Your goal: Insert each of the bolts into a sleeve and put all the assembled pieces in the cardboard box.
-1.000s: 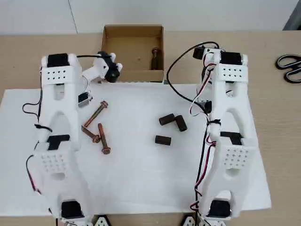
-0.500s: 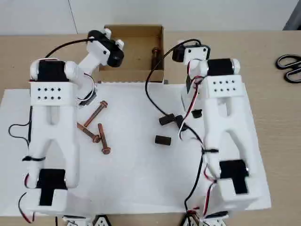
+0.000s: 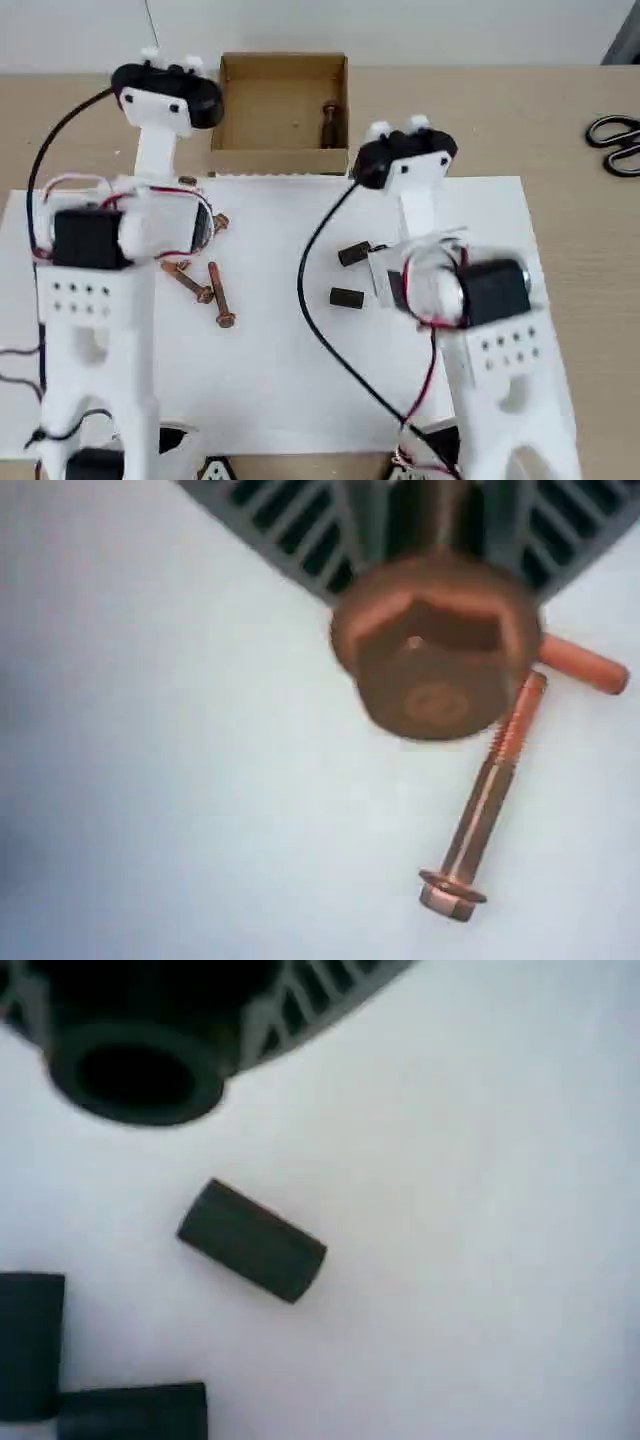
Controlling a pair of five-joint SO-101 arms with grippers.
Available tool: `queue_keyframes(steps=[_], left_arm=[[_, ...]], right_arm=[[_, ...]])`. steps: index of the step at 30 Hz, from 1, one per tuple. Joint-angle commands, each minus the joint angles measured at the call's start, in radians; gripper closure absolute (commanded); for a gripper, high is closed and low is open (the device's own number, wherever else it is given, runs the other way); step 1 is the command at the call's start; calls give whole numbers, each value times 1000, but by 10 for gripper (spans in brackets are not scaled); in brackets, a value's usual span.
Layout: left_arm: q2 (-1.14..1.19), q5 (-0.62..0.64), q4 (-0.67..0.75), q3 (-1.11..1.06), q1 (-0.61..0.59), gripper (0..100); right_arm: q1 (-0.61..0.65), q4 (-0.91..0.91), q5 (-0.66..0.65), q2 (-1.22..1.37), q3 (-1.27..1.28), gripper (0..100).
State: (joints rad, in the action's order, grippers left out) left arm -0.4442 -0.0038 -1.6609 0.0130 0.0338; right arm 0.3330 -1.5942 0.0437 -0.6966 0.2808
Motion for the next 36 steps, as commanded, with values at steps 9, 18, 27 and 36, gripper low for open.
queue_keyframes(steps=[9,18,27,36], left_arm=[[-637,468,506,-707,40,994],[-987,594,675,-1084,41,994],[-1146,644,689,-1191,101,994],[-1158,735,724,-1194,236,994]], right_arm=[[97,329,91,-398,437,997],[275,555,84,-665,772,997],[415,819,-57,-903,1102,997],[441,846,-170,-1036,1226,997]])
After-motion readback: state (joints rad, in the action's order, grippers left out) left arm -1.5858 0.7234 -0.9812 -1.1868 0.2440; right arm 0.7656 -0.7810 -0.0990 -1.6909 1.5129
